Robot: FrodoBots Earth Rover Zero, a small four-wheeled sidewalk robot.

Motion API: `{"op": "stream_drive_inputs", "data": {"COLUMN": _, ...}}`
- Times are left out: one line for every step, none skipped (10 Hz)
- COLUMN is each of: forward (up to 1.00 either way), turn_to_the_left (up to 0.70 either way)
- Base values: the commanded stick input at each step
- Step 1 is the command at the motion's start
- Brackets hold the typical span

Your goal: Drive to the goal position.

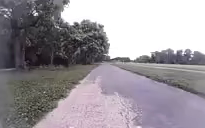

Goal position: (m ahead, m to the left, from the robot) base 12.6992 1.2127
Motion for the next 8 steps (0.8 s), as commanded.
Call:
{"op": "stream_drive_inputs", "data": {"forward": 0.68, "turn_to_the_left": -0.01}}
{"op": "stream_drive_inputs", "data": {"forward": 0.45, "turn_to_the_left": -0.01}}
{"op": "stream_drive_inputs", "data": {"forward": 0.56, "turn_to_the_left": -0.01}}
{"op": "stream_drive_inputs", "data": {"forward": 0.69, "turn_to_the_left": -0.01}}
{"op": "stream_drive_inputs", "data": {"forward": 0.7, "turn_to_the_left": -0.01}}
{"op": "stream_drive_inputs", "data": {"forward": 0.7, "turn_to_the_left": -0.01}}
{"op": "stream_drive_inputs", "data": {"forward": 0.7, "turn_to_the_left": -0.01}}
{"op": "stream_drive_inputs", "data": {"forward": 0.7, "turn_to_the_left": -0.01}}
